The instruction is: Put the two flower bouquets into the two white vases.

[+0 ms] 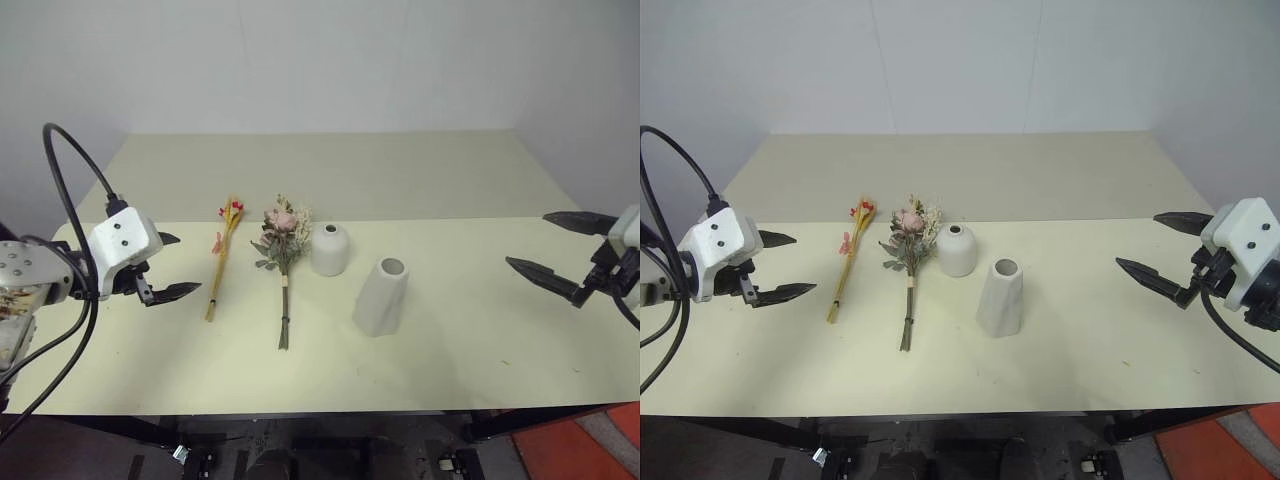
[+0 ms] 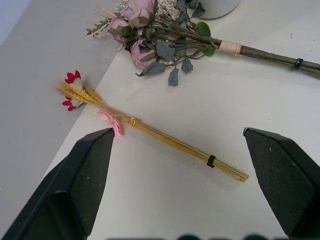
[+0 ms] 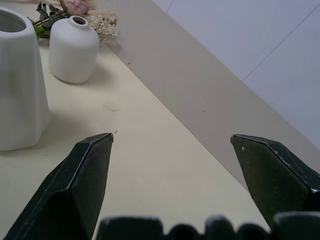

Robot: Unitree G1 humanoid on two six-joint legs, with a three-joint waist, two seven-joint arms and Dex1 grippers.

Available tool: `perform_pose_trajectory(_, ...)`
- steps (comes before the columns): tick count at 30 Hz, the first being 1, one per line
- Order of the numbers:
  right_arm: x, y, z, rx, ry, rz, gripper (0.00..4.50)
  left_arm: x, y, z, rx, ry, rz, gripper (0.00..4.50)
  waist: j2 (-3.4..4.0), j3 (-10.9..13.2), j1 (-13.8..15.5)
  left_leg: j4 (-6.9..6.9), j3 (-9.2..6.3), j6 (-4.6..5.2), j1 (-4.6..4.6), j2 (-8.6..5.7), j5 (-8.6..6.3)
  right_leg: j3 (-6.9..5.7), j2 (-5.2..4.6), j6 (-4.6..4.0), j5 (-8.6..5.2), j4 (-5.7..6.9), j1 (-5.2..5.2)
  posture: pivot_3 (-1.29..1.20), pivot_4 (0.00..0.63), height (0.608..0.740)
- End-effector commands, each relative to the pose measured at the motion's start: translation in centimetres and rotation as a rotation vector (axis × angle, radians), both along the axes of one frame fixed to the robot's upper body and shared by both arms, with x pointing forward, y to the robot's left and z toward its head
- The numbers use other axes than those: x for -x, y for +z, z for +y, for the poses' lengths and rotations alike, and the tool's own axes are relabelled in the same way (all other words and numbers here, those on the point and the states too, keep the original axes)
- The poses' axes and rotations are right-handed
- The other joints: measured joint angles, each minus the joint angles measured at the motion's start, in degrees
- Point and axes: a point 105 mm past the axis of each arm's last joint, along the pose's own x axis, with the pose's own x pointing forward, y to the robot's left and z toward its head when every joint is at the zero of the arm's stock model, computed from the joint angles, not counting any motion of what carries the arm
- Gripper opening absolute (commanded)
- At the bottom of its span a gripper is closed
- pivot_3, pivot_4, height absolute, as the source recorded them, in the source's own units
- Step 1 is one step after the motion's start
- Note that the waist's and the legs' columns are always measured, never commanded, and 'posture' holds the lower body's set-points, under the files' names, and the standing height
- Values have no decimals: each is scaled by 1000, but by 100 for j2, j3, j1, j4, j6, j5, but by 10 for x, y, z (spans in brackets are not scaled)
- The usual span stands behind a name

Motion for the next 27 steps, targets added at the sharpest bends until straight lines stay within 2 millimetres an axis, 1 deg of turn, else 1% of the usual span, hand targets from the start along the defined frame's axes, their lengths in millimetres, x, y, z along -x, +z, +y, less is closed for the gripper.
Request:
perform_pose_trajectory(1,2,15,1,21,9,-47,4462,1,13,-1,-33,-5,-58,4500,0,0,0,0,0,0,0,0,0,0,0,0,0,0,0,0,150,740)
perform_pose_trajectory(14,2,14,1,26,11,-45,4462,2,13,-1,-34,-1,-58,4500,0,0,0,0,0,0,0,0,0,0,0,0,0,0,0,0,150,740)
perform_pose_trajectory(17,2,14,1,17,3,-37,4462,0,11,1,-23,27,-62,4500,0,0,0,0,0,0,0,0,0,0,0,0,0,0,0,0,150,740)
perform_pose_trajectory(18,2,14,2,18,-3,-34,4462,-2,11,3,-21,51,-64,4500,0,0,0,0,-1,0,0,0,0,0,0,0,0,0,0,0,150,740)
perform_pose_trajectory(20,1,13,2,28,-10,-27,4462,-15,11,8,20,166,-89,4500,1,0,6,0,-2,0,1,0,0,1,0,0,0,0,1,0,150,740)
perform_pose_trajectory(22,0,12,4,22,-11,-7,4462,-25,7,9,8,257,-94,4500,0,0,11,1,0,0,2,0,0,1,1,4,-1,2,2,0,150,740)
perform_pose_trajectory(24,5,13,14,20,42,29,4462,-33,7,-3,39,276,-121,4500,1,0,22,1,3,0,3,-2,0,1,1,8,0,1,5,0,150,740)
perform_pose_trajectory(26,9,15,24,31,93,53,4462,-41,5,-14,106,296,-70,4500,-2,2,29,3,0,0,0,-3,0,1,1,1,8,-1,4,0,150,740)
perform_pose_trajectory(27,10,16,28,41,112,57,4462,-46,0,-16,114,335,-17,4500,-3,2,27,3,1,-1,-2,-3,0,0,2,-4,12,-1,3,0,150,740)
